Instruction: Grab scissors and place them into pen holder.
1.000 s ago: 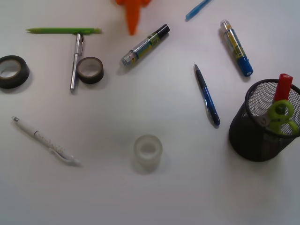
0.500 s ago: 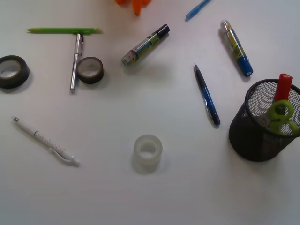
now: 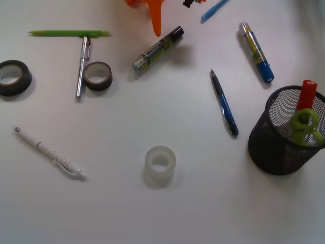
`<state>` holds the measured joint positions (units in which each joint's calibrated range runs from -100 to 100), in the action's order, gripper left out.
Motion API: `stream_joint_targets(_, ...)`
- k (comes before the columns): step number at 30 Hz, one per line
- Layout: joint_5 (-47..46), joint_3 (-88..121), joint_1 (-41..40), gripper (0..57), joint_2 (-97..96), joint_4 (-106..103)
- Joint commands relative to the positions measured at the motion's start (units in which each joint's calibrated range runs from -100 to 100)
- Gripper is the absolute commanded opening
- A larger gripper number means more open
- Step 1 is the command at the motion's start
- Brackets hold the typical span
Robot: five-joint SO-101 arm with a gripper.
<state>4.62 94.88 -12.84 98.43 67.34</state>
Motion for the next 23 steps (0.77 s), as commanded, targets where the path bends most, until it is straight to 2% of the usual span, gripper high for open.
stream_joint_targets(1, 0.24, -0.68, -0.21, 0.2, 0.63, 0.11)
stream_joint_targets(23, 0.15, -0.68, -0.58, 0.2, 0.63, 0.2)
